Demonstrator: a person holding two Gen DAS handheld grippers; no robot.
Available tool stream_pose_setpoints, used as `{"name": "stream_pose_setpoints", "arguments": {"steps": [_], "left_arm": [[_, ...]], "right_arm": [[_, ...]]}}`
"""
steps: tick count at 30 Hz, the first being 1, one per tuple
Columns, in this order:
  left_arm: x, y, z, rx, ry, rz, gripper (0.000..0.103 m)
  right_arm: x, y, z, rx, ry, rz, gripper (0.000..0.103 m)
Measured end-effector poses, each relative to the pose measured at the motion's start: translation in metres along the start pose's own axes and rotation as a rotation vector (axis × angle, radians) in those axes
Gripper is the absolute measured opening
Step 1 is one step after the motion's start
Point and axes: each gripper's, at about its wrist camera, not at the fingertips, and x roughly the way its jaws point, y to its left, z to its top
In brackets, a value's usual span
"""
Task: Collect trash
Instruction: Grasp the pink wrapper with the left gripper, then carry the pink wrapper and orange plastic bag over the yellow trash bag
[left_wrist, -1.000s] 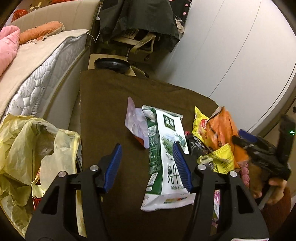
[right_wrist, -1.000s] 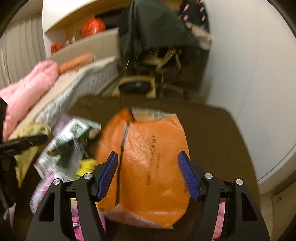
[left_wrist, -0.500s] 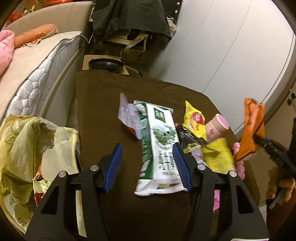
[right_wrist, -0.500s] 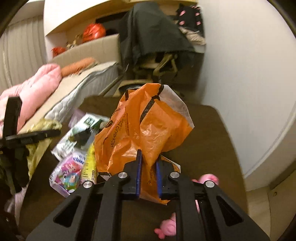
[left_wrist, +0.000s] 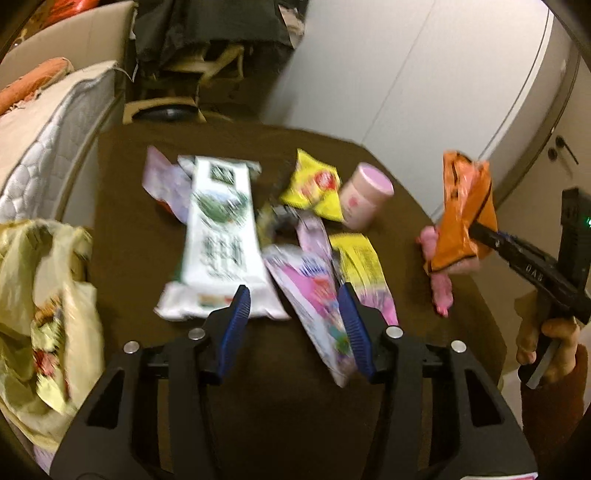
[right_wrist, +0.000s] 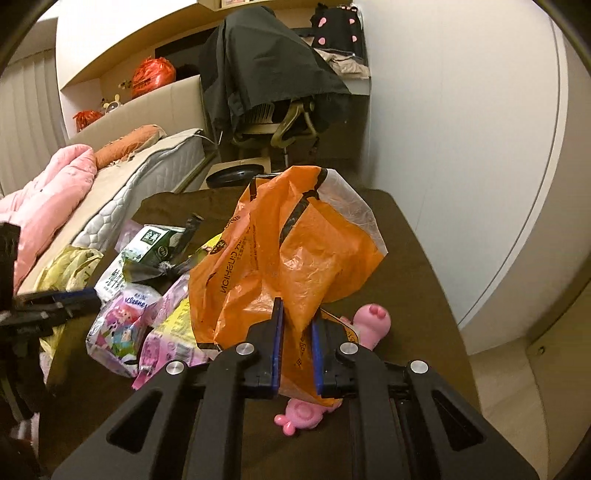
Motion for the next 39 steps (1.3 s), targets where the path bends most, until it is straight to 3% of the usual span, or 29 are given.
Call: {"name": "stream_pose_setpoints", "arguments": {"steps": [2,4,6,9,18,24,39], "left_arm": [[0.007,-0.005,-0.005,-0.018,0.024,-0.004,0.042],[0.012,-0.008,-0.008,-0.029,0.049,-0.011,0.029],[0.015,-0.013,-0.010,-0.026,0.064,-0.013,0.008],[0.010,-0.018,-0.013,-0.018,0.047,-0.017,0.004],[-0.031,-0.028,-0.014,0.030,-0.041,-0.004,0.003],[-0.068,-0.019,-0.016,0.042,-0.111,0.043,0.003],[-0.148,0.051,-0.028,-0.039,-0.229,0.124,0.003]], "right_arm": [[-0.002,0.002,-0.004,0.001,-0.001,0.008,0.013],[-0.005,0.007,-0.007,-0.013,-0.004,0.005,0.013],[-0.011,0.010,-0.011,-0.030,-0.011,-0.002,0.013],[-0.018,0.012,-0.013,-0.035,-0.021,0.004,0.013],[-0.036,0.037,-0.010,-0.074,-0.059,0.046,0.013],[-0.049,0.068,-0.004,-0.116,-0.090,0.092,0.013],[-0.052,0.167,0.015,-0.253,-0.104,0.195,0.013]]}}
